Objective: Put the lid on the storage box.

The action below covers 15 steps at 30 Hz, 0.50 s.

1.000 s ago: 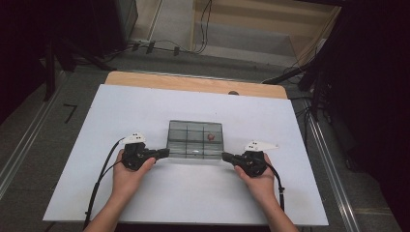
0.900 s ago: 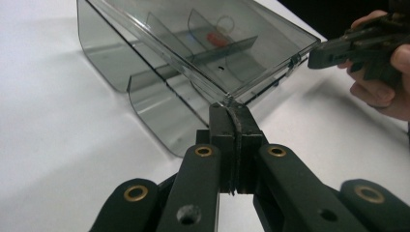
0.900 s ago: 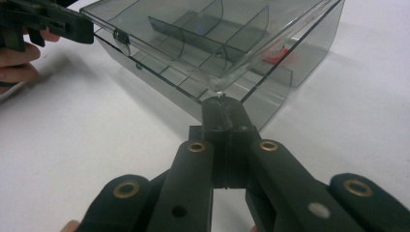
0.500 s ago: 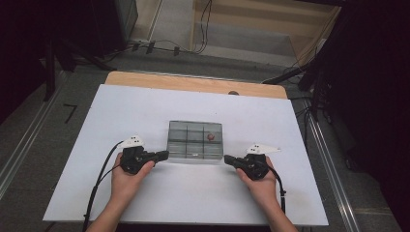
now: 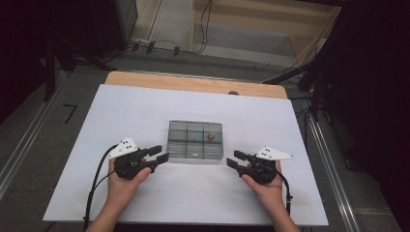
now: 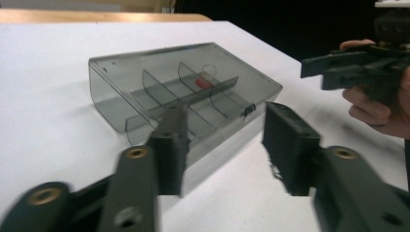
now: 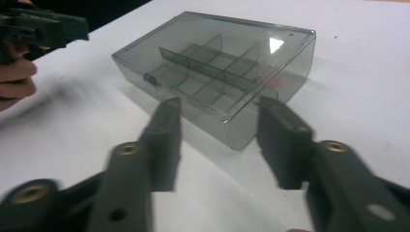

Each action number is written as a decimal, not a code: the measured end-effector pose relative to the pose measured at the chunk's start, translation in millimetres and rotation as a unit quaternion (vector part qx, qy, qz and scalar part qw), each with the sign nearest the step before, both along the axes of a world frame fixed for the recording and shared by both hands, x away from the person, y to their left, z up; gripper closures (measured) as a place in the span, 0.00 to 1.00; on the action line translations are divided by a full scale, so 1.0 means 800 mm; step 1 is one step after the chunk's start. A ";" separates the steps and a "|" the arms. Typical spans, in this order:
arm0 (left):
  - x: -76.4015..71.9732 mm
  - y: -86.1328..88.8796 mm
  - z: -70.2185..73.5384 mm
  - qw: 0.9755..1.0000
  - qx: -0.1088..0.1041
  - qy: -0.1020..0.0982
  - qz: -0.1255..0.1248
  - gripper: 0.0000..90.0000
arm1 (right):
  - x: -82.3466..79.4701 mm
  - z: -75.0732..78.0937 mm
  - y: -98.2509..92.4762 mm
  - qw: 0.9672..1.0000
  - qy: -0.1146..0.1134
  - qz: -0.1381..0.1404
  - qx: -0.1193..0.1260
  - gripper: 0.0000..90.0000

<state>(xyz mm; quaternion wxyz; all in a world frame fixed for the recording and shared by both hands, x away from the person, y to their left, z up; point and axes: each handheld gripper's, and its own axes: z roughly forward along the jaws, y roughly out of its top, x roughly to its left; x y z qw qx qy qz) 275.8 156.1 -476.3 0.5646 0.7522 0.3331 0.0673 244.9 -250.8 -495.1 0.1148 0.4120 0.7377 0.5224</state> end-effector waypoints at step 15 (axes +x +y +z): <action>-0.018 0.012 0.006 0.999 0.009 -0.023 0.021 0.08 | -0.031 0.014 -0.031 0.999 -0.038 -0.005 0.016 0.07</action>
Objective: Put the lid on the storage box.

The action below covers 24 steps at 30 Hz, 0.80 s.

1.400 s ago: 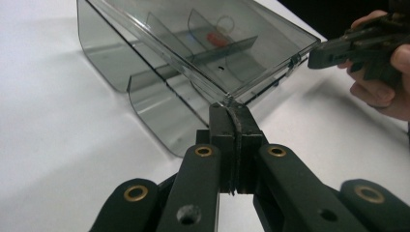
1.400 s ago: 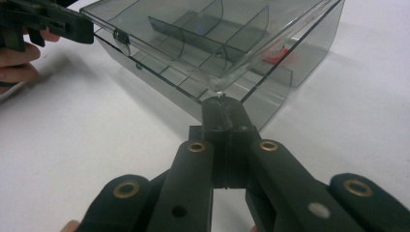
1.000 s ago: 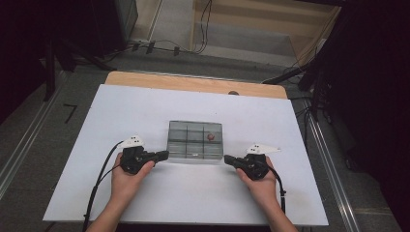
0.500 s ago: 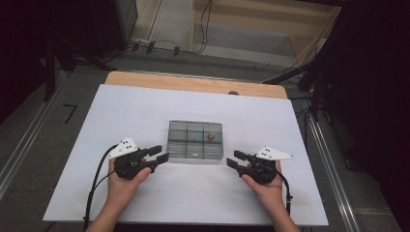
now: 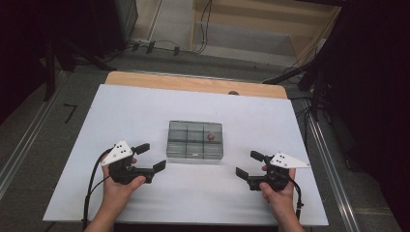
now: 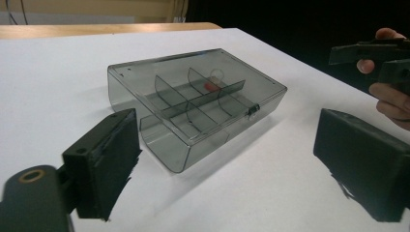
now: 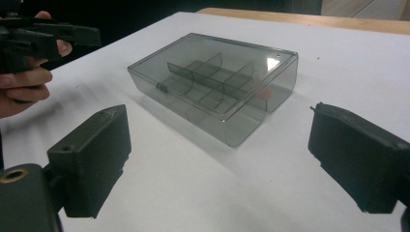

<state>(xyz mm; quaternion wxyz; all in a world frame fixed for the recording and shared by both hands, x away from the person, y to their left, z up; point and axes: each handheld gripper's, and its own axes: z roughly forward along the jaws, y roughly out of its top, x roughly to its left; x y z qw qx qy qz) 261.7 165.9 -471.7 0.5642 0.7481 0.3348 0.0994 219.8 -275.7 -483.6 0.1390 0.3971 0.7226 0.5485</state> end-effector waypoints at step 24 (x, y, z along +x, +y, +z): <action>-0.017 0.037 0.003 1.000 -0.006 -0.012 0.002 0.00 | -0.028 -0.002 -0.052 0.999 -0.007 -0.031 0.000 0.00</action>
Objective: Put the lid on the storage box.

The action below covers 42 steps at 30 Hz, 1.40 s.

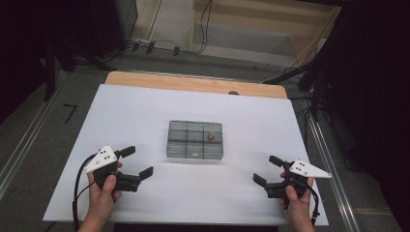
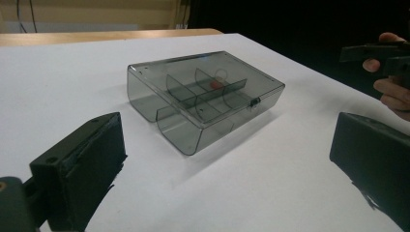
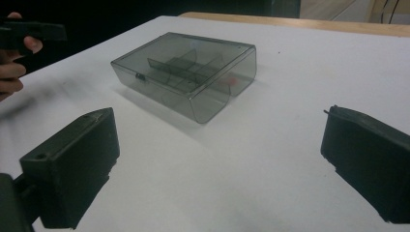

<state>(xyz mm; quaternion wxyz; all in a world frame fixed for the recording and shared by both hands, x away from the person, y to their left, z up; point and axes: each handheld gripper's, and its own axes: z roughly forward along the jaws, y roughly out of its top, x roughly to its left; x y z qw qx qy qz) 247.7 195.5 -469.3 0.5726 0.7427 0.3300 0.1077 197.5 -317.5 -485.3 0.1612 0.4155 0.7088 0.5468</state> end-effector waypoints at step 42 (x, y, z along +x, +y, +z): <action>0.003 0.076 -0.017 0.998 0.034 -0.003 0.048 0.00 | -0.017 -0.026 -0.098 0.995 0.013 -0.091 -0.033 0.00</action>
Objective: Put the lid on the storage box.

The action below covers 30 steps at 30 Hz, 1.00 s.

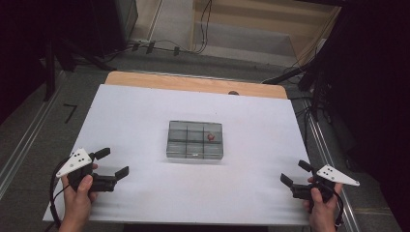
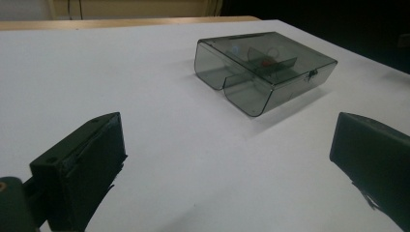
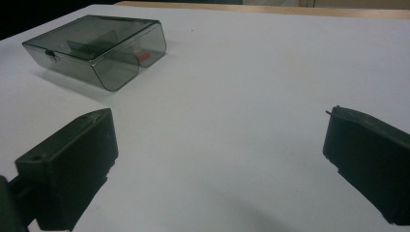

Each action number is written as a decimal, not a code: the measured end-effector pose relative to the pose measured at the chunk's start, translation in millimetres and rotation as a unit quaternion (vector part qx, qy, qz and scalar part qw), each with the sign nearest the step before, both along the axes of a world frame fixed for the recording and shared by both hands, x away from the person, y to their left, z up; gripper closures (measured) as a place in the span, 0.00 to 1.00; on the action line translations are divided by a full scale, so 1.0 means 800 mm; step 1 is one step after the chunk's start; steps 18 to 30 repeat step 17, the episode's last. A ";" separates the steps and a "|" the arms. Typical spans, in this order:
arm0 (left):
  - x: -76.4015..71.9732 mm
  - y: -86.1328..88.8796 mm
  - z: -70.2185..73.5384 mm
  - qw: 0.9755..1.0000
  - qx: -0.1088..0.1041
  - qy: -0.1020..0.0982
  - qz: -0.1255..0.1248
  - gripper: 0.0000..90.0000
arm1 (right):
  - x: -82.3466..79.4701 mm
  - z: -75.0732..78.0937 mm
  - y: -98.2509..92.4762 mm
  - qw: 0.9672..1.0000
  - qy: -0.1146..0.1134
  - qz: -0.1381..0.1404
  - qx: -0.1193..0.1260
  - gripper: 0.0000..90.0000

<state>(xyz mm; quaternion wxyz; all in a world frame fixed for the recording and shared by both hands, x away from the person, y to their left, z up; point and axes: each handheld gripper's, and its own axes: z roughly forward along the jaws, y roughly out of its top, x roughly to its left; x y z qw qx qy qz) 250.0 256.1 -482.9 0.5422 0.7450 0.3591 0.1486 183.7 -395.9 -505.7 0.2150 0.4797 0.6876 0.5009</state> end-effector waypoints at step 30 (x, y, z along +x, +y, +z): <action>0.005 0.000 -0.005 1.000 0.013 -0.001 0.006 0.00 | 0.005 -0.001 -0.004 1.000 -0.001 -0.003 0.008 0.00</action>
